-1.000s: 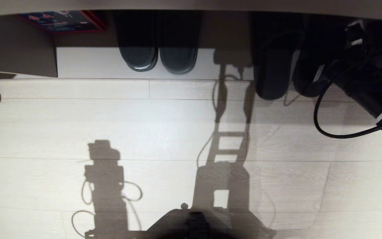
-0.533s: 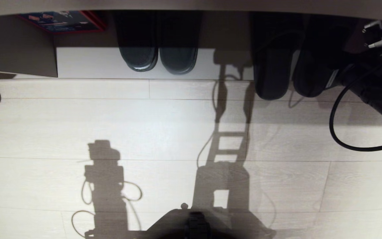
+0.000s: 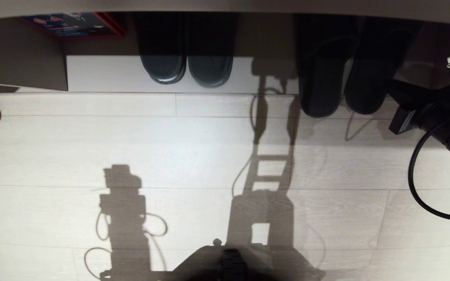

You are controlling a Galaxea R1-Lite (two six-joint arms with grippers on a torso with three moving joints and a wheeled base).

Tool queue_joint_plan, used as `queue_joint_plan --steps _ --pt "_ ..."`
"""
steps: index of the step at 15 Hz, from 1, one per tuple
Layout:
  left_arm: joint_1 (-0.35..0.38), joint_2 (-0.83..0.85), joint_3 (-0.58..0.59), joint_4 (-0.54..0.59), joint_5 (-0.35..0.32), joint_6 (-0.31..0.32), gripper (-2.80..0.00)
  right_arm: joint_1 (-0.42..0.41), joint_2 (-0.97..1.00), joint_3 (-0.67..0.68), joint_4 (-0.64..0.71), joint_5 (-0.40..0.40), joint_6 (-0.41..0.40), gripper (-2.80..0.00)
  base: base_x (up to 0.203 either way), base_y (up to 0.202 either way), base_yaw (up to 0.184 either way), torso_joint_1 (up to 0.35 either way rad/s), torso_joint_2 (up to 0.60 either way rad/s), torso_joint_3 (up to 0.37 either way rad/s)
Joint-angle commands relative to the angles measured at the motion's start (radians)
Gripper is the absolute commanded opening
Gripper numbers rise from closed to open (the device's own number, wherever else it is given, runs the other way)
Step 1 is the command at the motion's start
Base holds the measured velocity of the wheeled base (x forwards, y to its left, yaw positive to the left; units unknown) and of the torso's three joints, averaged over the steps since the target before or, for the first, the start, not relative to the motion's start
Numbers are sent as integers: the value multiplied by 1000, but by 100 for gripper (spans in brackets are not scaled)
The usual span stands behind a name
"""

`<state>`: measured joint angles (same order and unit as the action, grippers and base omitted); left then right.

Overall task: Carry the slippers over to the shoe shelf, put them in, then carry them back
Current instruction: Place the slippers into the shoe cabinet, then pick up the slippers in the shoe cabinet

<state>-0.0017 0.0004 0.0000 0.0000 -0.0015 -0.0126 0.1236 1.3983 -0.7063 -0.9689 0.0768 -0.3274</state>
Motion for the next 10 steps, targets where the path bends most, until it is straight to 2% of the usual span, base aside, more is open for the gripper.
queue_joint_plan --steps 1,5,8,10 --pt "0 0 0 0 0 -1 -280 1 -82 58 -5 0 -2 -280 0 0 0 0 0 0" --pt "0 0 0 0 0 -1 -280 1 -285 226 4 -2 4 -280 0 0 0 0 0 0" --pt "0 0 0 0 0 -1 -280 1 -437 374 12 -3 41 -280 0 0 0 0 0 0" --pt "0 0 0 -3 1 -1 -280 0 -530 448 65 -6 77 -280 0 0 0 0 0 0"
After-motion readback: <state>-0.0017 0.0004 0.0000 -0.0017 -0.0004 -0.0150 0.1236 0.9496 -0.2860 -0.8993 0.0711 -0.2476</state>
